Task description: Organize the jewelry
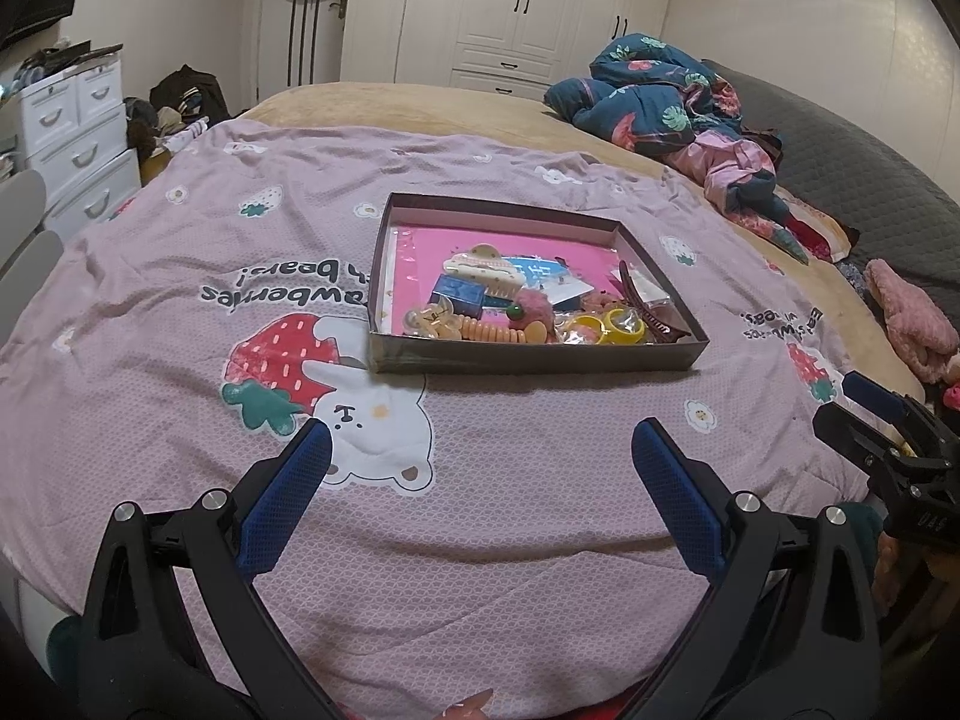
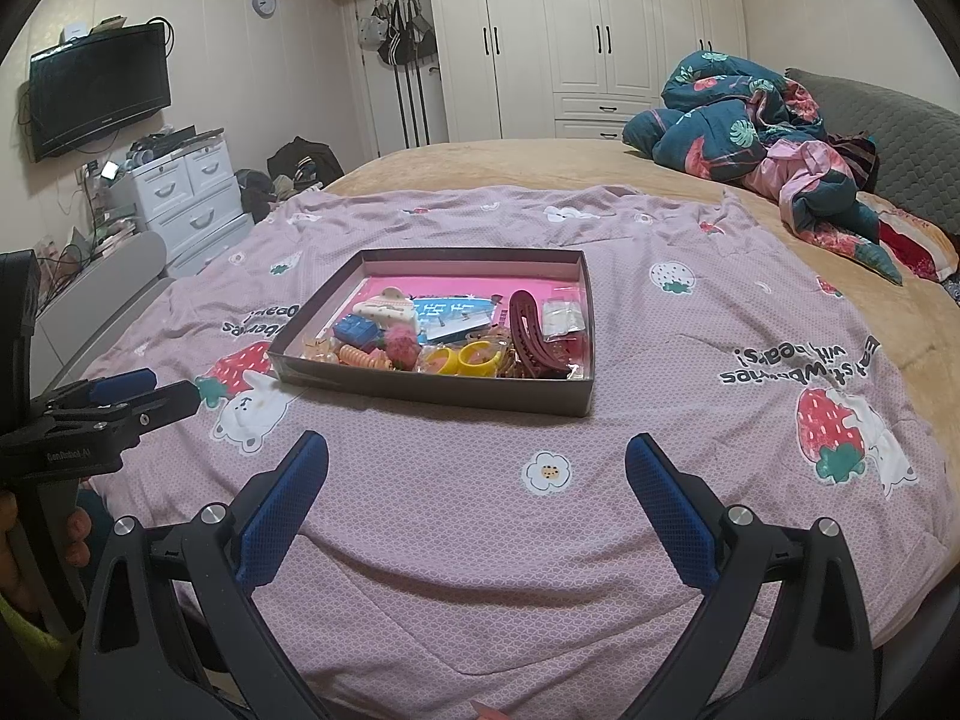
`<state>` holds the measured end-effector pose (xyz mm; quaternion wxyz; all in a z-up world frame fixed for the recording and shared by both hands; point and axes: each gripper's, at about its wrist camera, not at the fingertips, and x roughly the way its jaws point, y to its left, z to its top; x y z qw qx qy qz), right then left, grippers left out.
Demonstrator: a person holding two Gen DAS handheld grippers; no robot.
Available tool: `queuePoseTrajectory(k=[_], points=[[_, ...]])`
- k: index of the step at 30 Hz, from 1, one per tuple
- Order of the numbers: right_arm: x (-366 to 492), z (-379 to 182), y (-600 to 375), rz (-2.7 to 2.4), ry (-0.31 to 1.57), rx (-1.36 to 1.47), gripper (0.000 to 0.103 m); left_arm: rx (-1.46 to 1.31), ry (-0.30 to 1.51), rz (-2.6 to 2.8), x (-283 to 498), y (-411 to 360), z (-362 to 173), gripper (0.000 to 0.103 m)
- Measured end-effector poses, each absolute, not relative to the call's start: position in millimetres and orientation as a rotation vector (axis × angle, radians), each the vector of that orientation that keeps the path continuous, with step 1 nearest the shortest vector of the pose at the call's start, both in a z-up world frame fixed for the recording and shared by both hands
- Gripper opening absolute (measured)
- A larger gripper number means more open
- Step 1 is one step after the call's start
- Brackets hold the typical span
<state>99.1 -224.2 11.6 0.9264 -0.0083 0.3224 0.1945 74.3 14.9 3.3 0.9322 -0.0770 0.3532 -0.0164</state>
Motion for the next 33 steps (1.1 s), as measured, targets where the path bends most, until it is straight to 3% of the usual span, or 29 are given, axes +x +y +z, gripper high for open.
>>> queuePoseTrajectory(k=[33], points=[[99.0, 10.9, -222.4, 0.401, 0.66, -0.023, 0.099, -0.16, 0.736, -0.021, 75.8, 16.7, 4.1, 0.094]])
